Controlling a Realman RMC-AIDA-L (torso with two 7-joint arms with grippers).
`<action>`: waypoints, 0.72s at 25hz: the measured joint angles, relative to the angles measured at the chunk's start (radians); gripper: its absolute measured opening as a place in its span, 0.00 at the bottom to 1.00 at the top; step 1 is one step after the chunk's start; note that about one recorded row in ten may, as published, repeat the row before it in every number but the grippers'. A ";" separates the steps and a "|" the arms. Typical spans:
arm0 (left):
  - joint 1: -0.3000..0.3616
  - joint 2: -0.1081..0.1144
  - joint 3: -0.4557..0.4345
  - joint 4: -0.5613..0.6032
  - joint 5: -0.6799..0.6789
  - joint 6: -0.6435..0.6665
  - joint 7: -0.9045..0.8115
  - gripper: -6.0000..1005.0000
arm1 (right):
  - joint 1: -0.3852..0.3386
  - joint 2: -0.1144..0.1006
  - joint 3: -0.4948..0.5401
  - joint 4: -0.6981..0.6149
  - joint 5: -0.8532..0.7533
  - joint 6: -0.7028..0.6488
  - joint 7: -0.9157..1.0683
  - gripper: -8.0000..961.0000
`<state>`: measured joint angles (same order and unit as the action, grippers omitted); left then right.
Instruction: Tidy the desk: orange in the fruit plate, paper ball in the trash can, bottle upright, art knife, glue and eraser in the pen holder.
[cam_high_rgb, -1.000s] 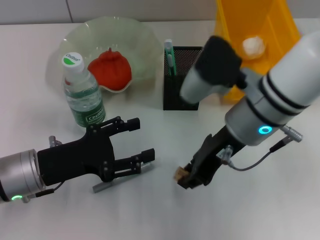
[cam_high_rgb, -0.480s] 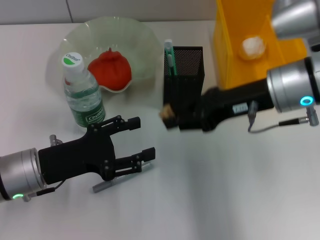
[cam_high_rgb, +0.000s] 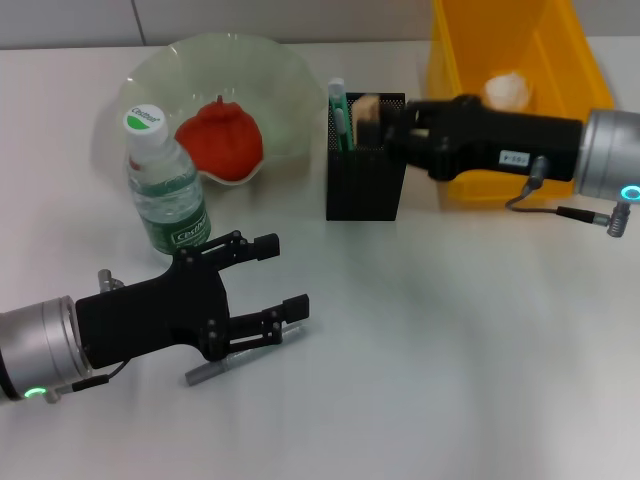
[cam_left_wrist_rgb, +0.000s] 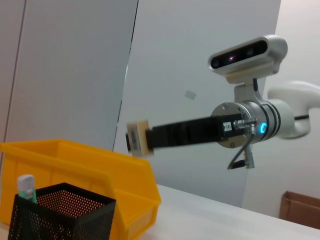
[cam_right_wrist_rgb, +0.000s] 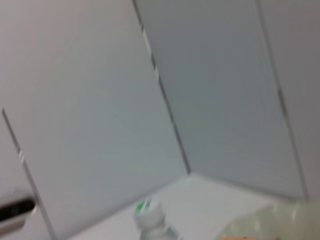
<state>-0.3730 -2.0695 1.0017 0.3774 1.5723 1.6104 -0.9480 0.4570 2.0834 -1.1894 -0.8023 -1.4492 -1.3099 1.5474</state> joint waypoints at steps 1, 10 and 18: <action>0.000 0.000 0.000 0.000 0.000 0.000 0.000 0.78 | 0.000 0.000 0.000 0.000 0.000 0.000 0.000 0.30; -0.007 -0.001 -0.002 0.000 0.000 -0.001 0.000 0.78 | -0.001 -0.001 0.091 0.151 0.117 0.029 -0.262 0.31; -0.013 -0.001 -0.008 0.000 0.000 -0.009 0.000 0.78 | 0.037 0.001 0.085 0.185 0.116 0.088 -0.311 0.31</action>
<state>-0.3855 -2.0707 0.9939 0.3774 1.5723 1.6013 -0.9480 0.4944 2.0843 -1.1041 -0.6172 -1.3336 -1.2223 1.2369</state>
